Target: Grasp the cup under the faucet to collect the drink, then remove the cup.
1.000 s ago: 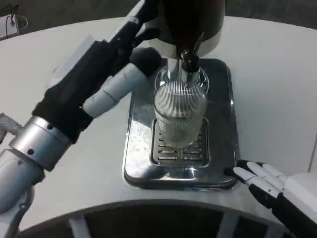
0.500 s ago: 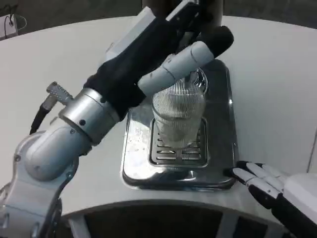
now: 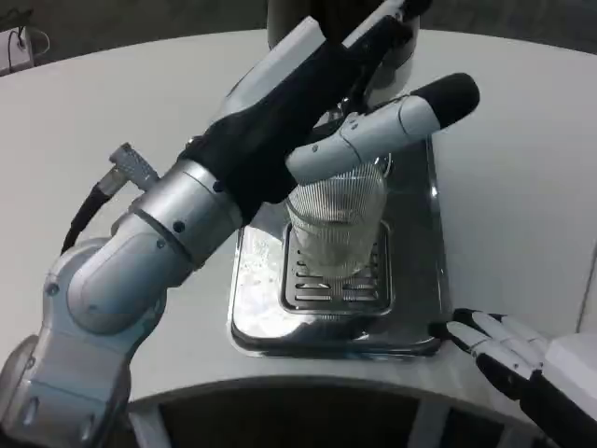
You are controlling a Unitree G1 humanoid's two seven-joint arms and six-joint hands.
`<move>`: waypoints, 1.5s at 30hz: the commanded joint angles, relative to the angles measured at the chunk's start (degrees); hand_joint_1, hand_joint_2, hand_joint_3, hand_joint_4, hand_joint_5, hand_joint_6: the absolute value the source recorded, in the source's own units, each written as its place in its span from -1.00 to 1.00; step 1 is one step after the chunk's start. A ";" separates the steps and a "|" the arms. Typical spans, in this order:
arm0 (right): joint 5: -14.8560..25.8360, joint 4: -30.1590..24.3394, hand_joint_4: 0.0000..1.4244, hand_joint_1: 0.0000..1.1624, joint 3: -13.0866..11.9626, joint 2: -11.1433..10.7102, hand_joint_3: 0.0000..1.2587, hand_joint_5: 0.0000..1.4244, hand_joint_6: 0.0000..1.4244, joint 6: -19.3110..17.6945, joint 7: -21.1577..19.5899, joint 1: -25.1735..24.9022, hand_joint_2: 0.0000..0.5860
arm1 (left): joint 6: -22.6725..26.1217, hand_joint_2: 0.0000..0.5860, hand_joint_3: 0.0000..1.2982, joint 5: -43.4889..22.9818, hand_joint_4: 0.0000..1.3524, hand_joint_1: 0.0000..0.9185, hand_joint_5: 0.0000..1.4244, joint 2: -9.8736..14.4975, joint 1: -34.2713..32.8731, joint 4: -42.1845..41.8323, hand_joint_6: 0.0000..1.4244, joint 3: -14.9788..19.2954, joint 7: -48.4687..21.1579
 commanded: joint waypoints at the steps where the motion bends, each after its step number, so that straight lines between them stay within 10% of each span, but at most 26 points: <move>1: 1.32 -0.85 -1.00 -0.26 -0.94 0.24 -0.88 -1.00 -0.91 -0.38 -0.41 0.35 0.70 | -0.74 -0.87 -1.00 3.66 -1.00 -1.00 -1.00 1.46 1.19 -0.08 -0.80 -2.63 -1.89; 25: 11.77 -0.85 -1.00 -0.28 -6.15 2.41 -0.86 -0.98 -0.91 4.42 -0.95 1.21 0.67 | -6.68 -0.84 -1.00 14.68 -1.00 -1.00 -1.00 0.13 1.53 6.23 -0.82 -8.19 -2.70; 29: 19.61 -0.15 -1.00 -0.04 -7.77 5.67 -0.92 -0.88 -0.83 9.75 -3.22 0.43 0.20 | -6.98 -0.84 -1.00 15.57 -1.00 -1.00 -1.00 -0.33 2.08 5.67 -0.82 -7.85 -2.47; 45: 20.87 16.24 -0.98 0.20 4.22 11.92 -1.00 -0.85 -0.82 3.48 -21.32 -5.65 -0.13 | -6.56 -0.92 -1.00 16.25 -1.00 -1.00 -1.00 0.07 1.96 3.50 -0.82 -5.66 -3.32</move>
